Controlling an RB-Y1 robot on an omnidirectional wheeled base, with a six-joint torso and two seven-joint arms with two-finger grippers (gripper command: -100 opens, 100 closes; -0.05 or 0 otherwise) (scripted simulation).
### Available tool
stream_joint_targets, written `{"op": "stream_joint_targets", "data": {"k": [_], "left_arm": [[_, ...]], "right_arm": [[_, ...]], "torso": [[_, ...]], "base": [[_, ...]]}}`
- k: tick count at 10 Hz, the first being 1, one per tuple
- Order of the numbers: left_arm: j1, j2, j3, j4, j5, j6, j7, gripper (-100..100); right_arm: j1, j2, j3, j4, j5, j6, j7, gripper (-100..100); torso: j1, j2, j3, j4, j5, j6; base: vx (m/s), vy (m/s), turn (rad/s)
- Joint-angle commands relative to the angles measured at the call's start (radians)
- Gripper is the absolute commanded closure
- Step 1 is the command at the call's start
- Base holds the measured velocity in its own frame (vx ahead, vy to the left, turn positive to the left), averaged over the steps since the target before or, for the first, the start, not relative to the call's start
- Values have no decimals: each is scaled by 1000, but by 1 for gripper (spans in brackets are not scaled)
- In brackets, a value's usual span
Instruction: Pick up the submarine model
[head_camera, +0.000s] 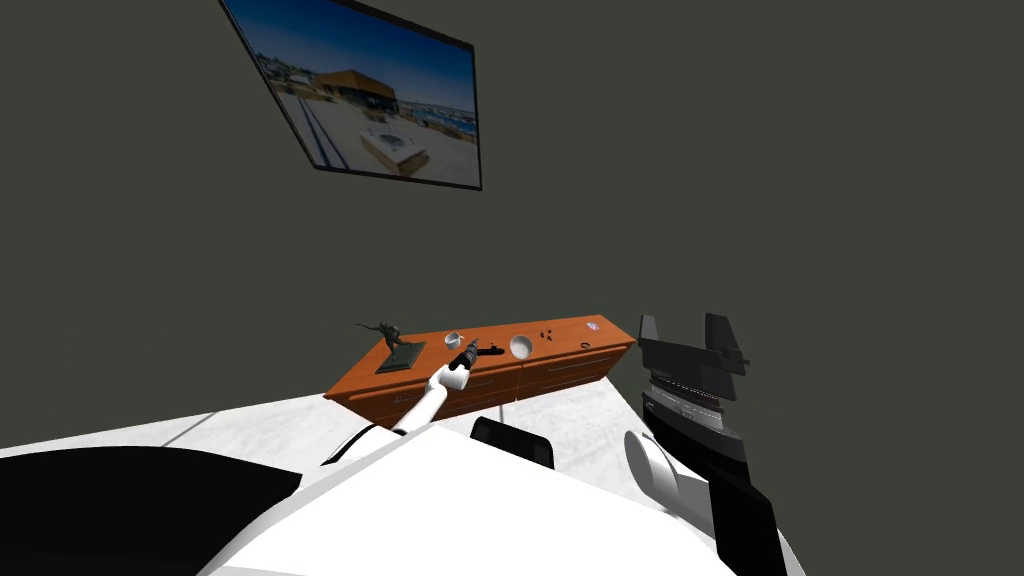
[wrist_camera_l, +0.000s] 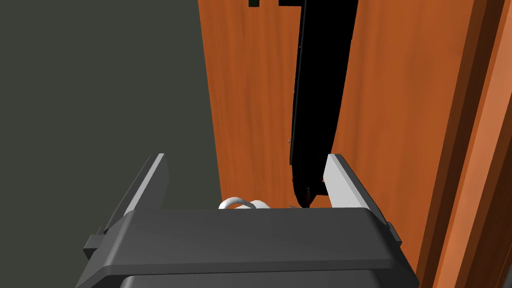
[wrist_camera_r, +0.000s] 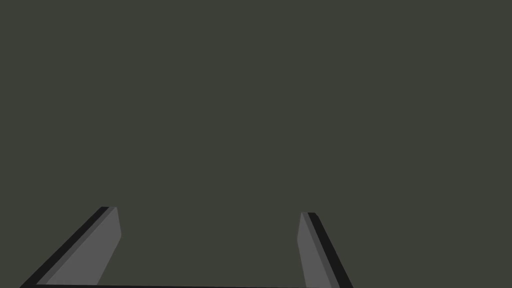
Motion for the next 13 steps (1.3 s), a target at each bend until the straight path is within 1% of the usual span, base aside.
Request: {"op": "stream_joint_targets", "data": {"k": [1,5,8,9,10,11,12,13], "left_arm": [[-10,4,-1,32,7,-1,5,-100],[-49,11,20,160,34,29,19,-100],[-59,19,34,235,51,45,23,-100],[-56,19,35,244,52,48,23,-100],[-56,18,33,236,51,44,22,-100],[-55,18,33,239,51,42,23,0],[-57,17,83,255,101,31,-27,-100],[-57,17,87,255,109,31,-49,-100]], "right_arm": [[0,0,0,0,0,0,0,0],[0,0,0,0,0,0,0,0],[0,0,0,0,0,0,0,0],[0,0,0,0,0,0,0,0],[0,0,0,0,0,0,0,0],[0,0,0,0,0,0,0,0],[0,0,0,0,0,0,0,0],[0,0,0,0,0,0,0,0]], "torso": [[0,0,0,0,0,0],[0,-2,-1,0,0,0],[0,-3,-2,-1,0,0],[1,-3,-2,-1,0,0],[2,-3,-2,-1,0,-1],[1,-1,-1,0,0,-1],[1,0,0,0,0,0],[1,2,1,0,0,0]], "base": [[18,-5,-46],[44,-6,-104],[70,2,-77],[78,19,-43],[30,9,-3],[6,2,1],[-16,15,-260],[-27,27,-160]]}}
